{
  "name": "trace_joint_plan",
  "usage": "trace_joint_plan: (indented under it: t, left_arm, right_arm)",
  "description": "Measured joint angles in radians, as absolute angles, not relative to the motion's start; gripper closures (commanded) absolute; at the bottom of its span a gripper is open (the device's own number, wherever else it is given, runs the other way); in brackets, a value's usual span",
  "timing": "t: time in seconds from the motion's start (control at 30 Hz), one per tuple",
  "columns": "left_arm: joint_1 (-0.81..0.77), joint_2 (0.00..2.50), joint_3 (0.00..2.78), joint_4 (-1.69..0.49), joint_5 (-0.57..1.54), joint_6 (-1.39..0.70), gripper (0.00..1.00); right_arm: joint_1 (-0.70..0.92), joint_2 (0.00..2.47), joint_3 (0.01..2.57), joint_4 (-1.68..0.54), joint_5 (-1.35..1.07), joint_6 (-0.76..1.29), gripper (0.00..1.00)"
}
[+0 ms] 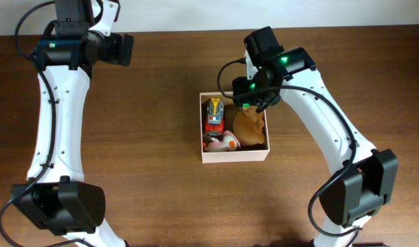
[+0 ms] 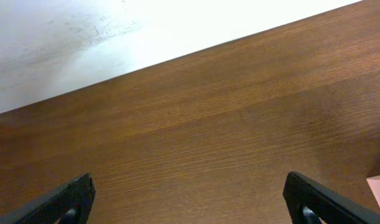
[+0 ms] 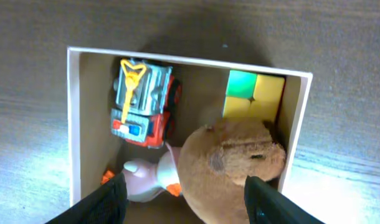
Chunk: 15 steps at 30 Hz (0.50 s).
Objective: Pack container
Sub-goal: 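Lower the teddy bear into the box beside the colour cube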
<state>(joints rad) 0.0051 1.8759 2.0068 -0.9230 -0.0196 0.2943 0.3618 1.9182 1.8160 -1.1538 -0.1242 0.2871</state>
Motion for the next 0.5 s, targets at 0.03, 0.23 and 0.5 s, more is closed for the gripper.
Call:
trace_joint_plan:
  t: [0.03, 0.23, 0.5]
  left_arm:
    - [0.005, 1.876, 2.007, -0.923, -0.020, 0.294, 0.01]
    - [0.005, 1.876, 2.007, -0.923, -0.020, 0.294, 0.01]
    - [0.005, 1.876, 2.007, -0.923, -0.020, 0.294, 0.01]
  right_arm:
    - [0.362, 1.918, 1.816, -1.154, -0.124, 0.287, 0.36]
    - [0.362, 1.918, 1.816, -1.153, -0.124, 0.266, 0.36]
    - [0.362, 1.920, 1.816, -1.093, -0.124, 0.217, 0.36]
